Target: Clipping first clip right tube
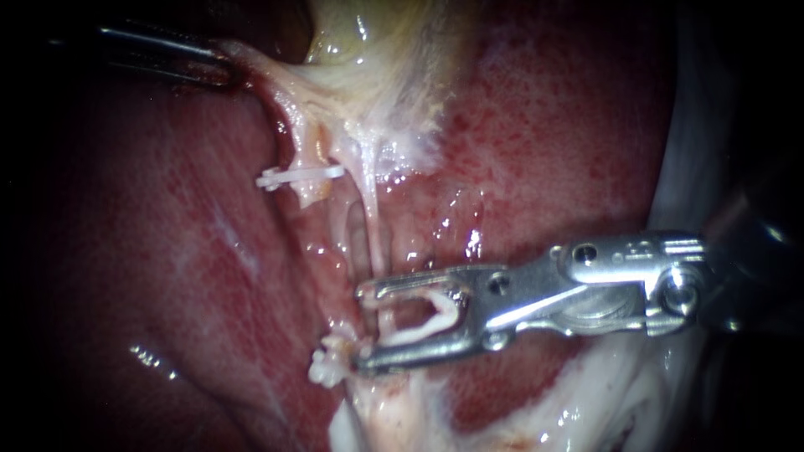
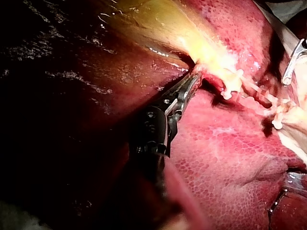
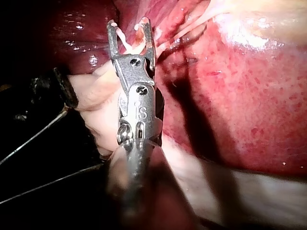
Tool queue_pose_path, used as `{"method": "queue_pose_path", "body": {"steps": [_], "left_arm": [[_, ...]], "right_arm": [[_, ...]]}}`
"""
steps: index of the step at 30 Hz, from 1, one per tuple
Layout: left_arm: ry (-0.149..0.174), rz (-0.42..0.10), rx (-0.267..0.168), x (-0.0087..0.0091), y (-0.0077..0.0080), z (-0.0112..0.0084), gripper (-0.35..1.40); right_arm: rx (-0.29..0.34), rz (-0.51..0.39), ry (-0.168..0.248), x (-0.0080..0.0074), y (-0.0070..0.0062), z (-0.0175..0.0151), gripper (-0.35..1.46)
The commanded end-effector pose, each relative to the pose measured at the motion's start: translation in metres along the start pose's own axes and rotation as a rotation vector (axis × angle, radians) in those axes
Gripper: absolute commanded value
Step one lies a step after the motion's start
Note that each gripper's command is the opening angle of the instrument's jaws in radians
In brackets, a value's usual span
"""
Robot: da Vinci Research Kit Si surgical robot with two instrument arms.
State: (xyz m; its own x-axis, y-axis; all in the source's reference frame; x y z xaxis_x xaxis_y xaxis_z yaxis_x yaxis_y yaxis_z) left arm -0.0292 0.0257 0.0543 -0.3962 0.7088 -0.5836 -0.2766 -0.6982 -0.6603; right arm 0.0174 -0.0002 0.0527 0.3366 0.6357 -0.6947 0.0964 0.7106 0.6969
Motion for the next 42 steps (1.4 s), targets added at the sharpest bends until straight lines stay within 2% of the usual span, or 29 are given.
{"method": "queue_pose_path", "body": {"steps": [1,7,11,13,22,30,35,42], "left_arm": [[0.0,0.0,0.0,0.0,0.0,-0.0001,-0.35],[0.0,0.0,-0.001,0.0001,0.0,-0.0002,-0.35],[0.0,0.0,-0.001,0.0001,0.0,-0.0002,-0.35],[0.0,0.0,-0.001,0.0001,0.0,-0.0002,-0.35],[0.0,0.0,-0.001,0.0001,0.0,-0.0002,-0.35],[0.0,0.0,-0.001,0.0001,0.0,-0.0002,-0.35],[0.0,0.0,-0.001,0.0001,0.0,-0.0002,-0.35],[0.0,-0.001,-0.001,0.0001,0.0,-0.0003,-0.35]], "right_arm": [[0.0,0.0,0.0,0.0,0.0,0.0,0.3],[0.002,-0.002,0.008,-0.0003,0.0001,-0.0003,0.39],[0.005,-0.004,0.01,-0.0011,0.0006,-0.0009,0.43],[0.006,-0.006,0.009,-0.0018,0.0012,-0.0014,0.45],[-0.007,0.049,0.006,-0.0067,0.0055,-0.0016,0.48],[-0.022,0.091,-0.018,-0.0105,0.0079,-0.0002,0.48],[-0.013,0.104,-0.033,-0.0114,0.0084,0.0014,0.48],[0.004,0.105,-0.041,-0.0112,0.0082,0.0031,0.48]]}}
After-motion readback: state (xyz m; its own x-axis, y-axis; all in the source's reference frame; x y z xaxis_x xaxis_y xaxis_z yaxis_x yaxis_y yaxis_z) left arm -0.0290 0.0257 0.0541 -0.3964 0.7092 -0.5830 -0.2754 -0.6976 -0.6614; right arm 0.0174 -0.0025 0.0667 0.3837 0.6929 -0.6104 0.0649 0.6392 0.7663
